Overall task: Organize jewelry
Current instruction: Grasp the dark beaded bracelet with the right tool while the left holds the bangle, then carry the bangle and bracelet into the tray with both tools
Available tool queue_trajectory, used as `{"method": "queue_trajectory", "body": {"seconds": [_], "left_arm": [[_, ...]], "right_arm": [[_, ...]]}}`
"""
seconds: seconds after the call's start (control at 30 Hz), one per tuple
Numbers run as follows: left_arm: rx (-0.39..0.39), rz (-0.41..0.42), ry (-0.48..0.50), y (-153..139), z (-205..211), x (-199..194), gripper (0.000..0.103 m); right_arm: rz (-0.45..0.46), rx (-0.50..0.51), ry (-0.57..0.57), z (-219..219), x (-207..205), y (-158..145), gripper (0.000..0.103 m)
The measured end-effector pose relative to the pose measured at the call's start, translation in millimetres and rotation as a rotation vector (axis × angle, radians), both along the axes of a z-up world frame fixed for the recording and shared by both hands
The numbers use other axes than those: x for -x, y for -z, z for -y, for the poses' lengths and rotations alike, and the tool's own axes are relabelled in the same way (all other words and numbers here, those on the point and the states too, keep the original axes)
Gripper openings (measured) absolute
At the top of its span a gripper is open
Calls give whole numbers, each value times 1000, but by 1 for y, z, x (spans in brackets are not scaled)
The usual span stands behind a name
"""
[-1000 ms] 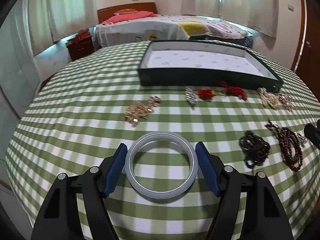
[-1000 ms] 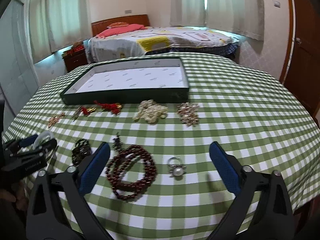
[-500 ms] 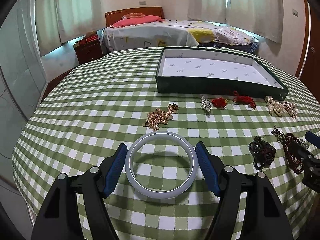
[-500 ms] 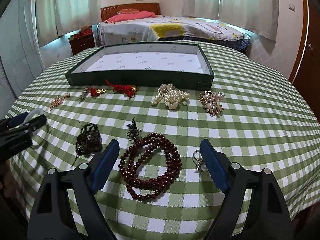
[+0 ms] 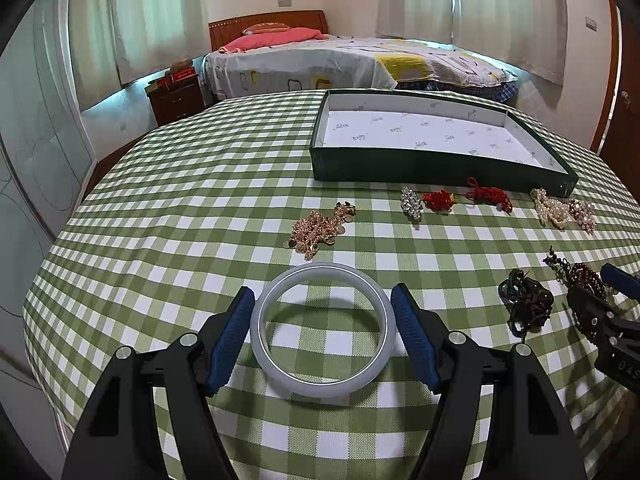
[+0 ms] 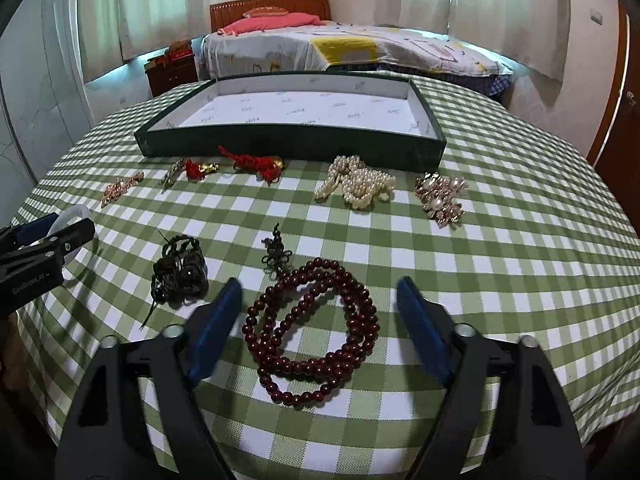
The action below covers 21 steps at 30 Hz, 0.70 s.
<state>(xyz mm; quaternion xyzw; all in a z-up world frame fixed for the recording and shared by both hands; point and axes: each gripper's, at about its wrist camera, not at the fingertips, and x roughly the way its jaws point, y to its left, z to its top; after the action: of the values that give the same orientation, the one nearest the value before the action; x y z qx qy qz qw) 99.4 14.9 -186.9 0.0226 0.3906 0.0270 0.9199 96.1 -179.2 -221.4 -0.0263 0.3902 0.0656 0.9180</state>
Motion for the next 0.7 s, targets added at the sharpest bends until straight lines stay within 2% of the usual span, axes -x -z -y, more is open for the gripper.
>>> {"method": "queue_trajectory", "body": {"seconds": [0.07, 0.17, 0.23, 0.3, 0.33, 0.43, 0.53, 0.6, 0.7], "left_arm": [[0, 0, -1, 0, 0, 0, 68], [0, 2, 1, 0, 0, 0, 68], [-1, 3, 3, 0, 1, 0, 68], [-2, 4, 5, 0, 1, 0, 68], [-2, 4, 6, 1, 1, 0, 68], [-2, 5, 7, 1, 2, 0, 68], [-4, 8, 8, 0, 2, 0, 68], [-4, 11, 8, -1, 2, 0, 68], [-6, 18, 9, -4, 3, 1, 68]], "right_arm": [[-12, 4, -15, -3, 0, 3, 62], [-8, 4, -11, -2, 1, 3, 58], [-4, -3, 1, 2, 2, 2, 51], [-1, -13, 4, 5, 3, 2, 37], [0, -13, 7, 7, 3, 2, 35], [1, -27, -8, 9, 4, 1, 17], [8, -39, -17, 10, 5, 0, 14], [21, -47, -15, 12, 7, -4, 6], [37, -52, -10, 13, 8, -8, 6]]}}
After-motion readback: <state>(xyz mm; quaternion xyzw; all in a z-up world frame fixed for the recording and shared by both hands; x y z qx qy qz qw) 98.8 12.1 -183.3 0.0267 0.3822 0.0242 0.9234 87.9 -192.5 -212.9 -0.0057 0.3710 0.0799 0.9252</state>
